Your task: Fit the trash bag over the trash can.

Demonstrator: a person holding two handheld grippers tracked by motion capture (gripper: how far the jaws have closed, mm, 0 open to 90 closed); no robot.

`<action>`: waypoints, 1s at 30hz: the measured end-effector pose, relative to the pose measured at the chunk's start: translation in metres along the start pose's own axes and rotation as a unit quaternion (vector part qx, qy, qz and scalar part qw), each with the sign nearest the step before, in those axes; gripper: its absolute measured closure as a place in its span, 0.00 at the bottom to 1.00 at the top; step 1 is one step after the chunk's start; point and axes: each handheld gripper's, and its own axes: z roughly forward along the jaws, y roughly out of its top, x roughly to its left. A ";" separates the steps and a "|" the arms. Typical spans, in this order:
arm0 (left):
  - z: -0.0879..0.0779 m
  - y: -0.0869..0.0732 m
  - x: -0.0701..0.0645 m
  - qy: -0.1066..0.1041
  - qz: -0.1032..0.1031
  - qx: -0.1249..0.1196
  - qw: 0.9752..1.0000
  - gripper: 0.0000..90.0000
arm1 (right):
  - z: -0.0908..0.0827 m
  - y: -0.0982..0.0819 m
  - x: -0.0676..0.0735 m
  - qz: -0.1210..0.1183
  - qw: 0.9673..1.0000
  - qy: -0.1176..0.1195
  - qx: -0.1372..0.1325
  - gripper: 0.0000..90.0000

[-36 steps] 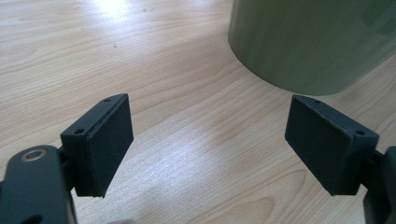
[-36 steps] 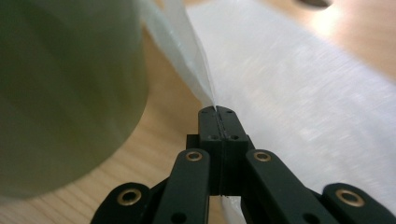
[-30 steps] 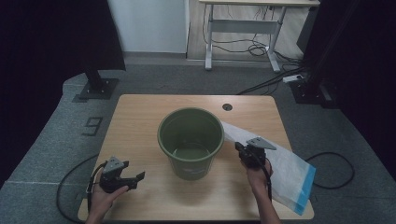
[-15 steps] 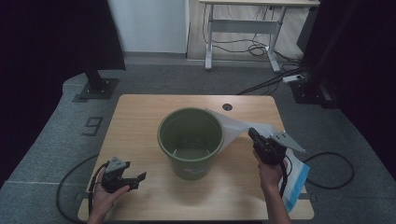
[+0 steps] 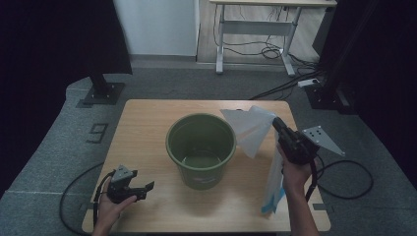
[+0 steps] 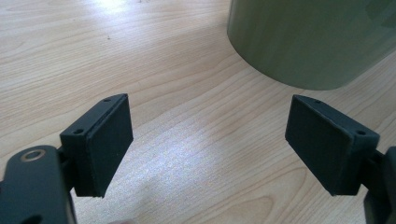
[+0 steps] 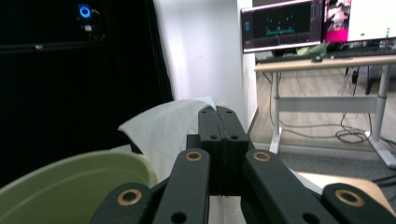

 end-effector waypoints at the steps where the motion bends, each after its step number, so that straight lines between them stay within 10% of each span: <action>1: 0.000 0.000 0.000 0.000 0.000 0.000 1.000 0.17 | -0.001 0.003 0.000 -0.001 1.000 0.000 -0.004 0.99; 30: 0.005 0.000 -0.003 -0.004 0.008 0.011 1.000 0.17 | -0.009 0.054 0.020 -0.012 0.997 0.015 -0.068 0.99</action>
